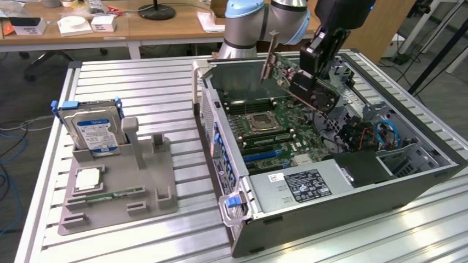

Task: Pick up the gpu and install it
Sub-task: 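Insert the gpu into the slot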

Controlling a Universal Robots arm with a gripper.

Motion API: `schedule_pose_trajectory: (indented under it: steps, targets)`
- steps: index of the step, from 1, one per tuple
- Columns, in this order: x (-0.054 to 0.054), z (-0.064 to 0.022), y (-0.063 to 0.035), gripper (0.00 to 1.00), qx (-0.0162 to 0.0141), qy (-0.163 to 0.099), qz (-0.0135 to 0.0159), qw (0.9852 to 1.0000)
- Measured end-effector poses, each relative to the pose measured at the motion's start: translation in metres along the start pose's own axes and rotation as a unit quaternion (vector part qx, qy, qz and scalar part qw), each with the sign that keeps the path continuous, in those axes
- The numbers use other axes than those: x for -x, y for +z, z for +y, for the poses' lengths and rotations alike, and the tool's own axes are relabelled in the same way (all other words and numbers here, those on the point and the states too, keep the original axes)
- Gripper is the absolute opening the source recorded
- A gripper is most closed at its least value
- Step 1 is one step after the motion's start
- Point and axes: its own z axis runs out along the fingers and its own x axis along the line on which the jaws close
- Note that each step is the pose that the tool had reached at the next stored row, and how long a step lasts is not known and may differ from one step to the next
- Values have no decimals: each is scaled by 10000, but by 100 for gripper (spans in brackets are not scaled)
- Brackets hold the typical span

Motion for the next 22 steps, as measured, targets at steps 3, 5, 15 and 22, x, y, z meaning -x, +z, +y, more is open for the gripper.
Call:
schedule_pose_trajectory:
  steps: [3, 5, 15, 22]
  targets:
    - [0, 0, 1, 26, 3, -119, 6, 9999]
    - [0, 0, 2, 26, 5, -201, 10, 9998]
    - [2, -2, 8, 26, 15, -639, 33, 9980]
    - [4, -4, 12, 26, 22, -932, 48, 9956]
